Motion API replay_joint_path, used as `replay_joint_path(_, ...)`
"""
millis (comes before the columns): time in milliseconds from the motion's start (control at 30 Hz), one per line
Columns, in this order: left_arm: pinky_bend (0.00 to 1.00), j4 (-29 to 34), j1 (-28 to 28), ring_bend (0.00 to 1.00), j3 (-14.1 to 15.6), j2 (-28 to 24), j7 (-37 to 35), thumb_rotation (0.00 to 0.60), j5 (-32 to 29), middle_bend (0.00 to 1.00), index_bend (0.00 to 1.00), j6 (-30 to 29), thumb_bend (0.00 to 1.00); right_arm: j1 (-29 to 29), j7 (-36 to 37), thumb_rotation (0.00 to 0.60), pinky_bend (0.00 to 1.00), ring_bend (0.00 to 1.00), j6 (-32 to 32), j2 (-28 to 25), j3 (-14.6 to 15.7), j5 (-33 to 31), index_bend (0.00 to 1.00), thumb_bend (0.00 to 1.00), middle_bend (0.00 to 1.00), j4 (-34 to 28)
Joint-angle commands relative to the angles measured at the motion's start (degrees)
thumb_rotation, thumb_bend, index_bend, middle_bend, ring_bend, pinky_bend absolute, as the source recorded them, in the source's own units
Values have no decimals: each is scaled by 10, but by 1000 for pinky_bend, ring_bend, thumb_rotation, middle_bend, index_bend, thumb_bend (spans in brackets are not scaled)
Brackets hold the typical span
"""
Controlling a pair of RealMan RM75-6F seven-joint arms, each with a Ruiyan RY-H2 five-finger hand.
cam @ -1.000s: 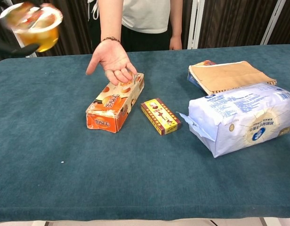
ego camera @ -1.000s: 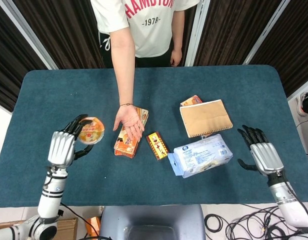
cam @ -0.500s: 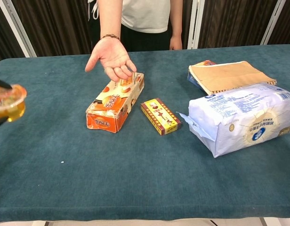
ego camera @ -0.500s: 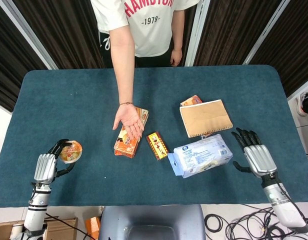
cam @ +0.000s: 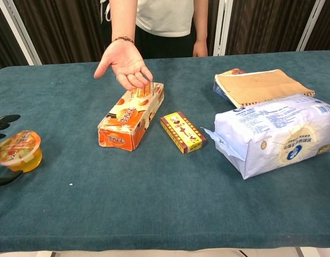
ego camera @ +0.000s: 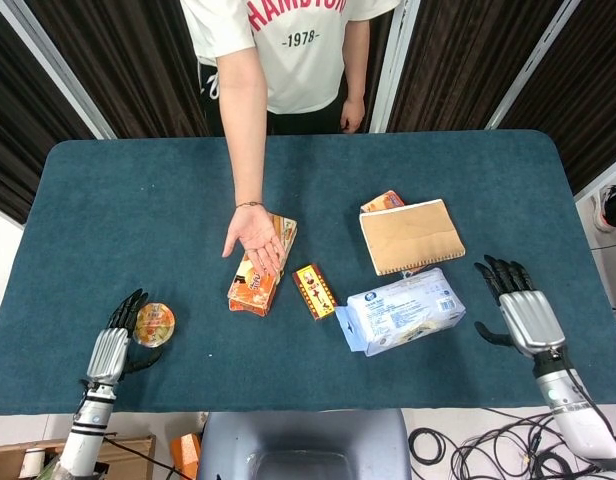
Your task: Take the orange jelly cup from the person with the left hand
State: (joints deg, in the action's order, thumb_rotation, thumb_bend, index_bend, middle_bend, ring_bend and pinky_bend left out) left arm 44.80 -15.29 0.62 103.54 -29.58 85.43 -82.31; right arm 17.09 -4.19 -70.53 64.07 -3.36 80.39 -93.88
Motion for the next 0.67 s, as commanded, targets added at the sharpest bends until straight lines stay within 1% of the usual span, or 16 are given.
replay_joint_path(33, 94, 84, 24, 0, 23, -63, 66, 600, 40, 0, 8, -62, 224, -31, 16, 600, 0, 0, -46, -16, 12, 23, 0, 203, 0, -1)
replay_joint_path(100, 90, 142, 39, 0, 33, -107, 119, 600, 62, 0, 6, -106, 223, -54, 28, 600, 0, 0, -79, -26, 21, 36, 0, 203, 0, -1)
replay_joint_path(133, 89, 193, 51, 0, 46, -145, 159, 600, 73, 0, 4, -122, 222, -70, 33, 600, 0, 0, -100, -31, 28, 42, 0, 203, 0, 0)
replay_joint_path(167, 89, 238, 61, 0, 57, -178, 191, 600, 78, 0, 3, -128, 222, -82, 35, 600, 0, 0, -114, -34, 33, 45, 0, 203, 0, 0)
replay_joint_path(200, 88, 298, 74, 0, 72, -221, 233, 600, 78, 0, 0, -129, 230, -98, 33, 600, 0, 0, -133, -37, 40, 48, 0, 203, 0, 2)
replay_joint_path(233, 85, 340, 84, 0, 84, -252, 266, 600, 77, 0, 0, -130, 242, -111, 29, 600, 0, 0, -148, -37, 44, 50, 0, 203, 0, 4)
replay_joint_path(300, 76, 402, 107, 0, 103, -298, 328, 600, 73, 0, 0, -138, 259, -136, 21, 600, 0, 0, -176, -31, 55, 57, 0, 203, 0, 13)
replay_joint_path(400, 69, 432, 140, 0, 109, -313, 380, 600, 53, 0, 0, -152, 264, -166, 14, 600, 0, 0, -207, -16, 69, 69, 0, 203, 0, 26)
replay_joint_path(467, 55, 426, 152, 0, 105, -304, 385, 600, 54, 0, 0, -162, 266, -174, 1, 600, 0, 0, -213, -11, 77, 82, 0, 203, 0, 30)
replay_joint_path(533, 34, 422, 155, 0, 109, -308, 399, 600, 61, 0, 0, -155, 274, -177, -9, 600, 0, 0, -223, -4, 78, 99, 0, 203, 0, 32)
replay_joint_path(600, 25, 428, 157, 0, 109, -312, 382, 600, 67, 0, 0, -153, 277, -179, -20, 600, 0, 0, -226, 2, 78, 107, 0, 203, 0, 33)
replay_joint_path(667, 25, 427, 161, 0, 109, -315, 382, 600, 72, 0, 0, -152, 277, -181, -22, 600, 0, 0, -224, 4, 78, 110, 0, 203, 0, 33)
